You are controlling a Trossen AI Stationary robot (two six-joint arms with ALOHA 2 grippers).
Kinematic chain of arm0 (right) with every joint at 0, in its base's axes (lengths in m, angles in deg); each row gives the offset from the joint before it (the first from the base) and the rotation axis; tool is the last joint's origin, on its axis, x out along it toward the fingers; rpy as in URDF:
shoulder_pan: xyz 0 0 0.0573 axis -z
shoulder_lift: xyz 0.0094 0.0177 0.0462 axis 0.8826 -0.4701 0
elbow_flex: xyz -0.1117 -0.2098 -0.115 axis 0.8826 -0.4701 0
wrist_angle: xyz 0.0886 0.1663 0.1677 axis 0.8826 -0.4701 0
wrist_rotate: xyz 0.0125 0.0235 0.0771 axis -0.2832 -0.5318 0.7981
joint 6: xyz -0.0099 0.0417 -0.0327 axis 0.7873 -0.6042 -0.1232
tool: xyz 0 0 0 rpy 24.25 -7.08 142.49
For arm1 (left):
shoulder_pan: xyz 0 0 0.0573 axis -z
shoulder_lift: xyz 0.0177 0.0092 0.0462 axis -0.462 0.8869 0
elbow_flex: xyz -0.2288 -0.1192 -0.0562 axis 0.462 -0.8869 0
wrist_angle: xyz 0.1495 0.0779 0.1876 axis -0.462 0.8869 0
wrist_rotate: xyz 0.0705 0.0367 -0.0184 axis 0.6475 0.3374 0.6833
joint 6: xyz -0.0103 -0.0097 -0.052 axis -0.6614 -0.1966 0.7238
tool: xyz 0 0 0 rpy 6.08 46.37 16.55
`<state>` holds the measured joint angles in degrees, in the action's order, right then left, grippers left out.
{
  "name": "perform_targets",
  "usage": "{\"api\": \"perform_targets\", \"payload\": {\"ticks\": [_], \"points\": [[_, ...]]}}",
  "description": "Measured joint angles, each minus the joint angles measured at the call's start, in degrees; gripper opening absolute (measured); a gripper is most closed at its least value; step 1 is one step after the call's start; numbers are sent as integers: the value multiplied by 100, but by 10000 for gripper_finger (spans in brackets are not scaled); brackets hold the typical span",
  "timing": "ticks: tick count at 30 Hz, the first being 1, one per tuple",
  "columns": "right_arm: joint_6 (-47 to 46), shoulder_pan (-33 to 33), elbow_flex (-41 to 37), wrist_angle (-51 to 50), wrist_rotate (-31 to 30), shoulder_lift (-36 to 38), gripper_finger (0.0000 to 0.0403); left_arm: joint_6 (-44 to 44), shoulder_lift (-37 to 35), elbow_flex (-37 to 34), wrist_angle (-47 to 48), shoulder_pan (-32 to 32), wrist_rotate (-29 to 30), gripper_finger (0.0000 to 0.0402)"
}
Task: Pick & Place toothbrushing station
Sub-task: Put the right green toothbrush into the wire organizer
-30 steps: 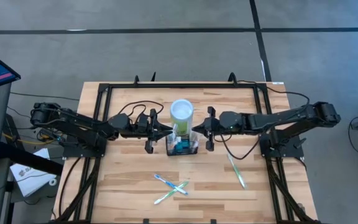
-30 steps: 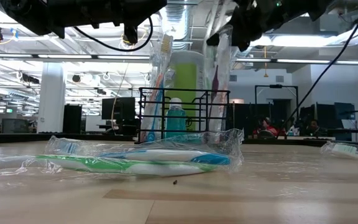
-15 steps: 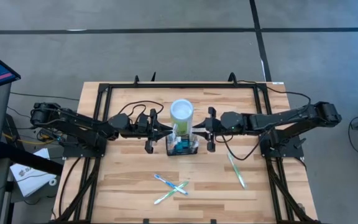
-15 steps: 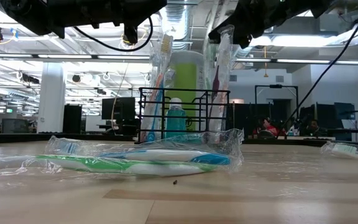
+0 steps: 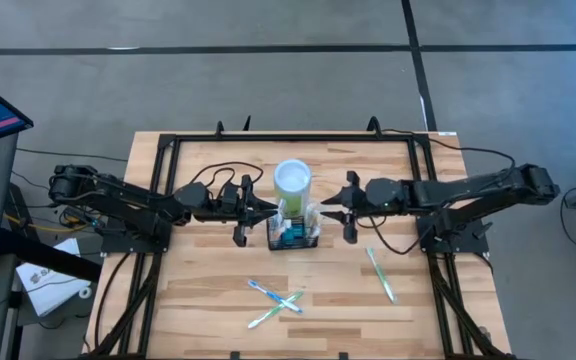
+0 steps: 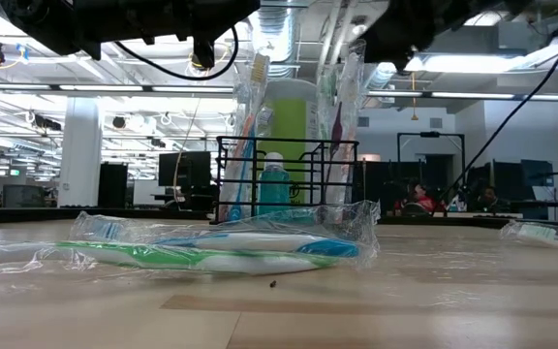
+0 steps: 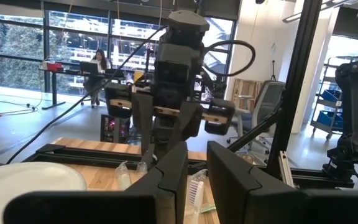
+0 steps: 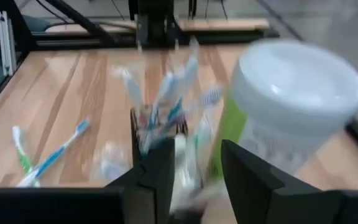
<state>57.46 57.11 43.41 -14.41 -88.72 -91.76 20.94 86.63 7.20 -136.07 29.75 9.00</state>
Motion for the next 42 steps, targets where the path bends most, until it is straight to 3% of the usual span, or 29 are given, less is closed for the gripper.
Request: {"api": "perform_targets", "payload": {"ticks": [10,19,29,42], "points": [[-1313,-539,0,-1769,11,692,112,-20,0,0,2,1,-1,54],[-3609,-1149,0,-3526,11,521,111,-20,0,0,0,-1,-1,54],[-5775,-1790,-181,-4206,17,-20,111,-20,0,0,-4,-1,-1,54],[-6898,-2228,-188,-4651,162,-915,152,-17,0,0,-7,-1,-1,54]]}}
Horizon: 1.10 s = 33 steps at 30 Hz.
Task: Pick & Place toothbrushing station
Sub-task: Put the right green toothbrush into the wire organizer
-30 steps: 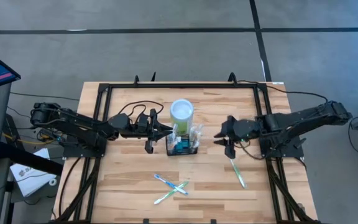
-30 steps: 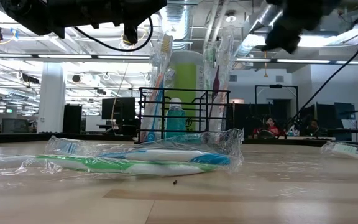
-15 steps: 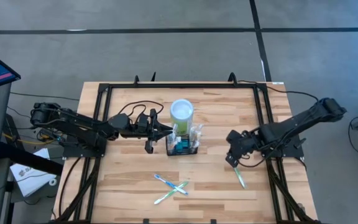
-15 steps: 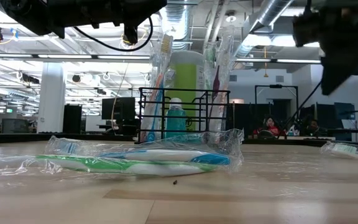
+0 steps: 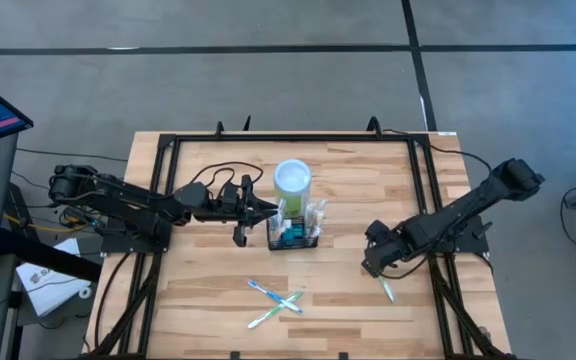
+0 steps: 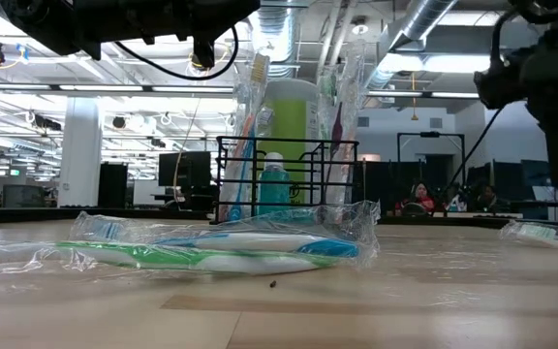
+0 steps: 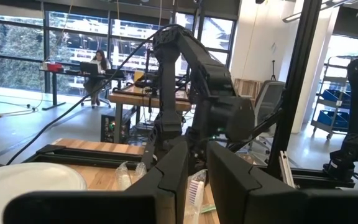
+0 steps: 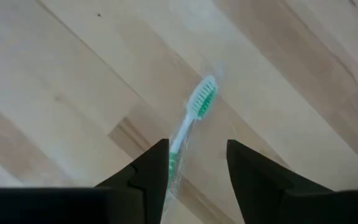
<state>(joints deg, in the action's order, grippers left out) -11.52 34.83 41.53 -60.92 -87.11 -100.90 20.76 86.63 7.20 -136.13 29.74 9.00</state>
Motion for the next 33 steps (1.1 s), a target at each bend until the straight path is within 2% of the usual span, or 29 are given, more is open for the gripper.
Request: {"api": "perform_targets", "payload": {"ticks": [5,9,33], "points": [[-207,-84,0,4,-11,-291,174,-2,0,0,0,1,0,54],[-240,-99,0,32,-20,-473,177,0,0,0,0,2,-2,54],[-124,-99,2,469,-44,-1399,124,0,0,0,2,0,-118,54]]}}
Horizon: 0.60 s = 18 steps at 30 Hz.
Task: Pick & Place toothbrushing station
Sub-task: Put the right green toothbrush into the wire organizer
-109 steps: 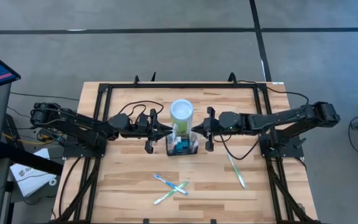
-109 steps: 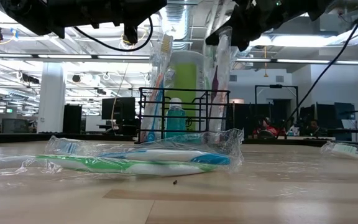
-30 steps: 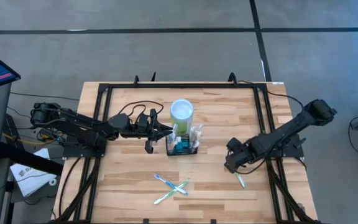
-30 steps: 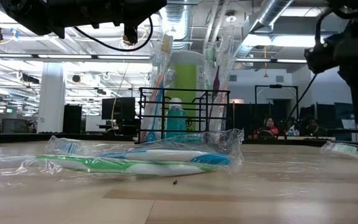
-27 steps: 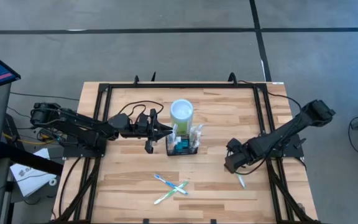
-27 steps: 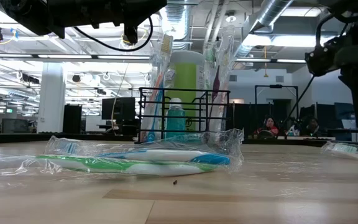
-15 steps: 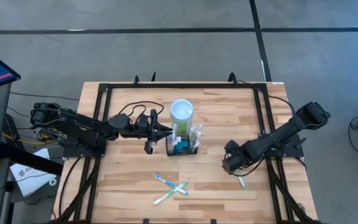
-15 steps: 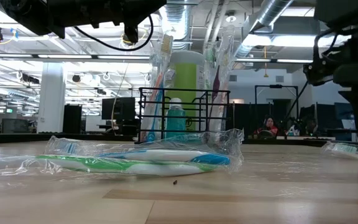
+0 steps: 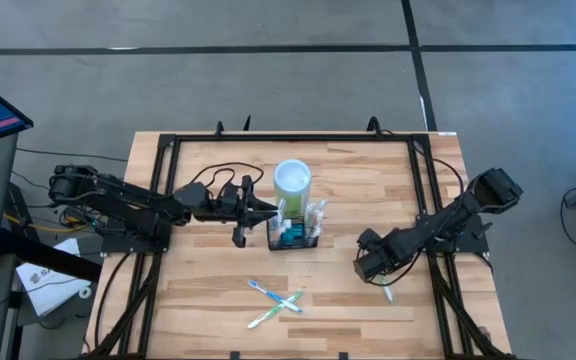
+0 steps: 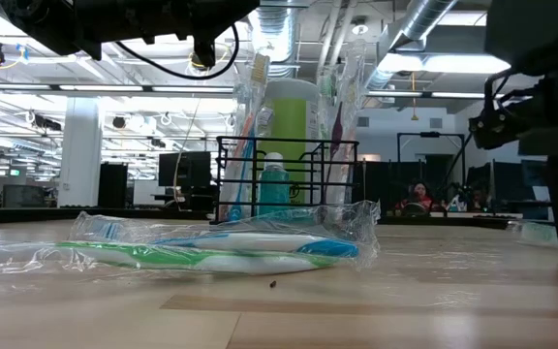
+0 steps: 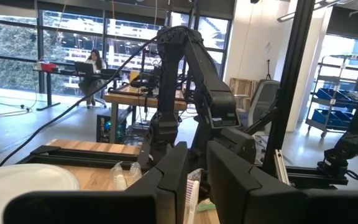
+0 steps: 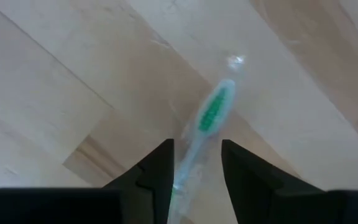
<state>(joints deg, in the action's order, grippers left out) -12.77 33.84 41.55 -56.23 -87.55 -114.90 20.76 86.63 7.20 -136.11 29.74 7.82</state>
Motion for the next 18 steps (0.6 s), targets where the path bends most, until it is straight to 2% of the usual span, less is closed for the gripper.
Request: {"api": "perform_targets", "payload": {"ticks": [10,13,18], "points": [[250,11,1,232,44,-109,112,0,0,0,-2,0,5,54],[251,11,1,258,52,-96,83,0,0,0,-2,2,24,54],[316,20,-1,230,45,-96,12,0,0,0,-2,0,22,54]]}}
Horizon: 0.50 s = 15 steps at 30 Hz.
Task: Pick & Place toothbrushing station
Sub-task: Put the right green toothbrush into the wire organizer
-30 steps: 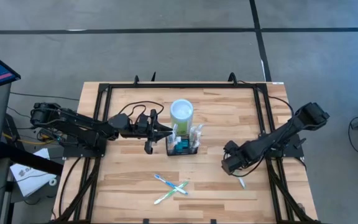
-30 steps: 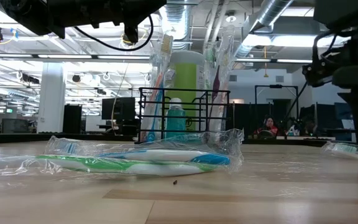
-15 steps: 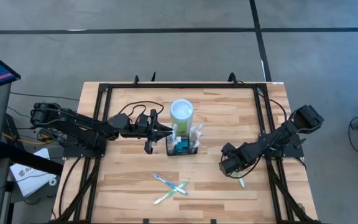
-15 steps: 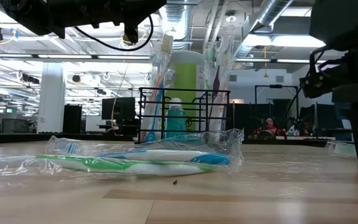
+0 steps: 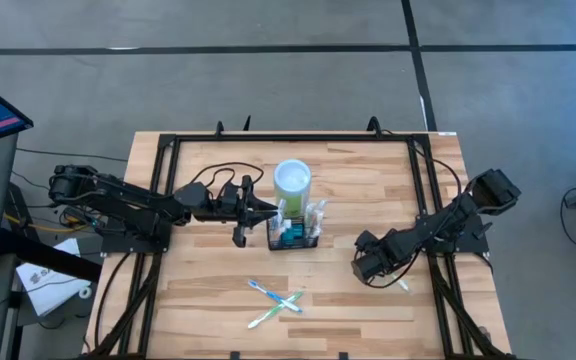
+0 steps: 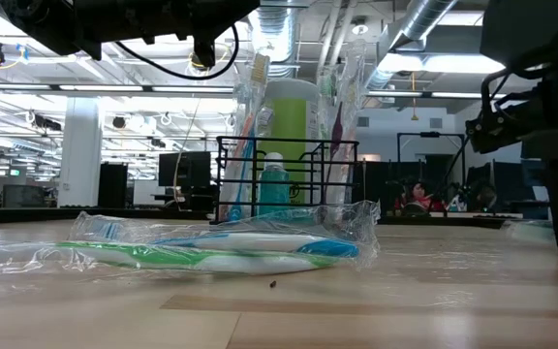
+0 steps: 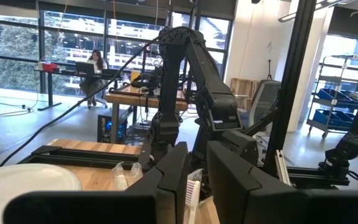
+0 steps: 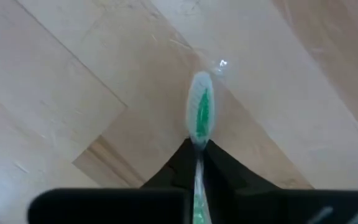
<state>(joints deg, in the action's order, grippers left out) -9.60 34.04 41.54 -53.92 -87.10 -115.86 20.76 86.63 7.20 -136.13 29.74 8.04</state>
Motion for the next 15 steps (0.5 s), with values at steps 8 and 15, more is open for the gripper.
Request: {"api": "perform_targets", "payload": {"ticks": [8,15], "points": [[214,163,-1,-152,-91,424,6,0,0,0,0,0,-3,54],[552,86,1,113,-977,1332,3,0,0,0,0,0,-5,54]]}}
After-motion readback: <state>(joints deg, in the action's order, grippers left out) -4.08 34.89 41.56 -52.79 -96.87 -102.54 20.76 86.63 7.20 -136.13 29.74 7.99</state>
